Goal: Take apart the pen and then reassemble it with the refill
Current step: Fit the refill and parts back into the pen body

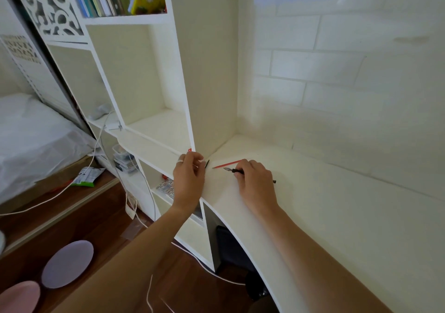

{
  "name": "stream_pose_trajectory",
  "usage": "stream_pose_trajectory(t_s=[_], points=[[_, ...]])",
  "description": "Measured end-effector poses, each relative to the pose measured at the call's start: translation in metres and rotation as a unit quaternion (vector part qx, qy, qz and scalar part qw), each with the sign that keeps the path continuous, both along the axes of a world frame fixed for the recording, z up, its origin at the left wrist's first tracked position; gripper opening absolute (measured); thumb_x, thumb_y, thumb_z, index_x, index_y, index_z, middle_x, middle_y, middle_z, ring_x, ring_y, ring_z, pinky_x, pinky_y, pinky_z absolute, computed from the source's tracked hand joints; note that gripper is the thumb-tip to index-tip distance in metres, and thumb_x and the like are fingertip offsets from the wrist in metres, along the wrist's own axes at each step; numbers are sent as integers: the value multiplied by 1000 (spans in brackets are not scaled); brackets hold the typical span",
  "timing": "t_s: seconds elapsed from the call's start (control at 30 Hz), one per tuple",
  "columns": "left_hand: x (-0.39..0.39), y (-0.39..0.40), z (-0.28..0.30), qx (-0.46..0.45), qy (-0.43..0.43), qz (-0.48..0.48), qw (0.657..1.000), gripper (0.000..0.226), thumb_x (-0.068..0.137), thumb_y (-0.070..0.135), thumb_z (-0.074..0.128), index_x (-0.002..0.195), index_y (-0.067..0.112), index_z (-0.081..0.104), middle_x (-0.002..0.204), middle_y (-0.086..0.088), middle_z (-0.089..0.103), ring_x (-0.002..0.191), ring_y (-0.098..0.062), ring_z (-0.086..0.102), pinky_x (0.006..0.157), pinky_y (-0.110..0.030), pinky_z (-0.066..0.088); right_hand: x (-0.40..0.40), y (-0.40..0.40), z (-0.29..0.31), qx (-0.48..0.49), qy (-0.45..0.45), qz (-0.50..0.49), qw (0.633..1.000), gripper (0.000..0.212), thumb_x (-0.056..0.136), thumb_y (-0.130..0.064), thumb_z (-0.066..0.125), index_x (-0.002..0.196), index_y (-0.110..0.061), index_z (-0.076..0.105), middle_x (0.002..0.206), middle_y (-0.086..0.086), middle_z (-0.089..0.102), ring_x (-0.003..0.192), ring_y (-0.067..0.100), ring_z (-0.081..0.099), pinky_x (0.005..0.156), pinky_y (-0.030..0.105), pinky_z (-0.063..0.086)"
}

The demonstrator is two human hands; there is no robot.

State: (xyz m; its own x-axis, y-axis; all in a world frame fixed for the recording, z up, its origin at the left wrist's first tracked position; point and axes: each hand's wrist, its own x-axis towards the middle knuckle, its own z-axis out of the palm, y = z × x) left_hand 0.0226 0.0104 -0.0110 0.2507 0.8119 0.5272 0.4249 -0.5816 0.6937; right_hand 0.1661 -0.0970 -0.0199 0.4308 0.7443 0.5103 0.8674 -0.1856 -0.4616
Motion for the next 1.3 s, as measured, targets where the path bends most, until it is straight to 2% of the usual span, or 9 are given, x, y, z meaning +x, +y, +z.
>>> stream_pose_trajectory(t_s=[0.07,0.13,0.23,0.47,0.63,0.8,0.93,1.07,1.3], points=[[2,9,-3,1,40,30,999,17,99,13,63,115,8,70,110,-9,64,88,-23,65,85,-26,53,0,1,-1,-1,-3,5,1000,4,92,-17,62,89,-16,59,82,-1,58,79,23,53,72,34,35],[4,15,-6,-6,85,45,995,23,100,17,62,116,6,74,111,-12,67,97,-28,66,93,-31,51,0,1,-1,0,0,11,1000,4,91,-16,62,89,-17,59,83,-2,58,80,23,53,73,35,37],[8,19,-9,19,132,49,990,23,98,18,61,109,7,79,104,-15,71,100,-31,64,92,-34,50,-1,2,-1,-3,2,16,1000,3,91,-16,61,89,-18,59,83,-2,58,81,23,53,76,38,41],[8,18,-8,-17,93,52,994,16,95,6,61,103,7,75,99,-11,67,95,-26,61,83,-25,44,-1,2,-1,-1,-1,19,1000,4,90,-16,62,88,-18,59,82,-2,57,81,23,53,75,39,42],[6,6,-9,33,85,-25,996,15,94,-3,59,102,8,65,103,-9,60,94,-25,56,82,-33,51,-1,2,1,11,-14,16,1000,2,92,-16,61,91,-17,59,84,-1,57,80,23,52,72,35,39],[7,3,-13,42,119,-89,988,12,96,1,58,101,10,64,105,-7,58,92,-22,54,82,-29,51,-2,2,1,13,-26,5,1000,6,93,-13,59,96,-18,60,86,0,55,81,23,51,71,33,35],[7,3,-14,40,117,-98,987,14,94,-1,59,101,10,64,106,-5,57,93,-20,54,85,-29,52,-2,1,0,8,-32,-2,999,12,89,-9,62,95,-19,62,86,-1,56,81,23,52,74,35,41],[6,2,-14,43,113,-98,988,15,94,-3,59,101,9,64,107,-6,57,95,-21,55,86,-31,53,-2,1,-1,4,-38,-11,999,15,87,-6,63,95,-19,63,86,-1,55,82,23,52,74,34,39],[8,-1,-12,79,118,-144,979,7,96,3,62,99,8,66,105,-7,58,91,-23,58,83,-34,55,-2,4,-2,12,-9,69,997,29,86,7,58,106,-14,66,103,4,60,94,25,58,82,37,50]])
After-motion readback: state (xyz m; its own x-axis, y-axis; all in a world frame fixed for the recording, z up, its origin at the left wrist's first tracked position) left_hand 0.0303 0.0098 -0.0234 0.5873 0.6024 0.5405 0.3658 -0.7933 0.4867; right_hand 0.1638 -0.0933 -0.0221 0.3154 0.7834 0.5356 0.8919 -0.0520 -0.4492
